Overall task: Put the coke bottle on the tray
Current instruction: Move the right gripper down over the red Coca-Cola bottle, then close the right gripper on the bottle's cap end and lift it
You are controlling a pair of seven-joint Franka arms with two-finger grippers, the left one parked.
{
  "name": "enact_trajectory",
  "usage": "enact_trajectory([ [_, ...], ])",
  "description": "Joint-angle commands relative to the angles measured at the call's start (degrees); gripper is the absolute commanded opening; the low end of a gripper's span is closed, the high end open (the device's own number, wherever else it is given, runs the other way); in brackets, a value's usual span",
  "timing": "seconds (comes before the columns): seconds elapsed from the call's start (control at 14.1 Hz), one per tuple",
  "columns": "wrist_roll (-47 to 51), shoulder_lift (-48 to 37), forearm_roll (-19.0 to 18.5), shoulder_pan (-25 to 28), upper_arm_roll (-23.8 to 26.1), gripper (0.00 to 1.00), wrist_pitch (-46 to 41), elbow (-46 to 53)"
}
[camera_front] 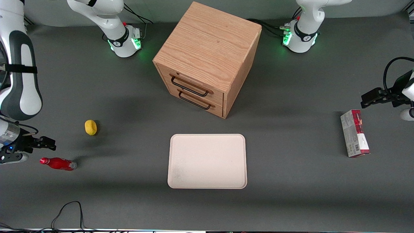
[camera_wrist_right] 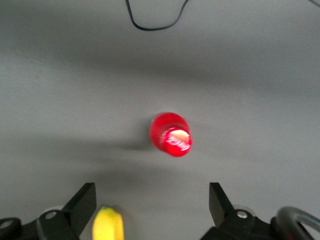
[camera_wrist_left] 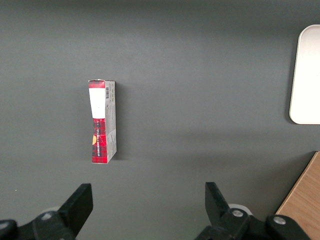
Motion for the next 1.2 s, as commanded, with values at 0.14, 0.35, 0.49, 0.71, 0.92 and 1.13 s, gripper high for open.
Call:
enact_trajectory([
  [0.14,-4.3,4.8,3.0,-2.0,0.4,1.0,5.0,2.8],
  [0.35,-4.4,6.2,6.5,-2.3,1.0,0.99,5.2,3.8],
  [0.49,-4.4,6.5,6.4,-2.4,1.5,0.97,5.2,4.1],
  [0.71,-4.6,7.2,6.4,-2.5,1.6,0.68,5.3,4.5],
  [0.92,-4.7,7.6,6.3,-2.5,1.7,0.4,7.2,4.5],
  [1.13,-4.5,7.6,6.3,-2.5,1.7,0.0,7.2,4.8],
])
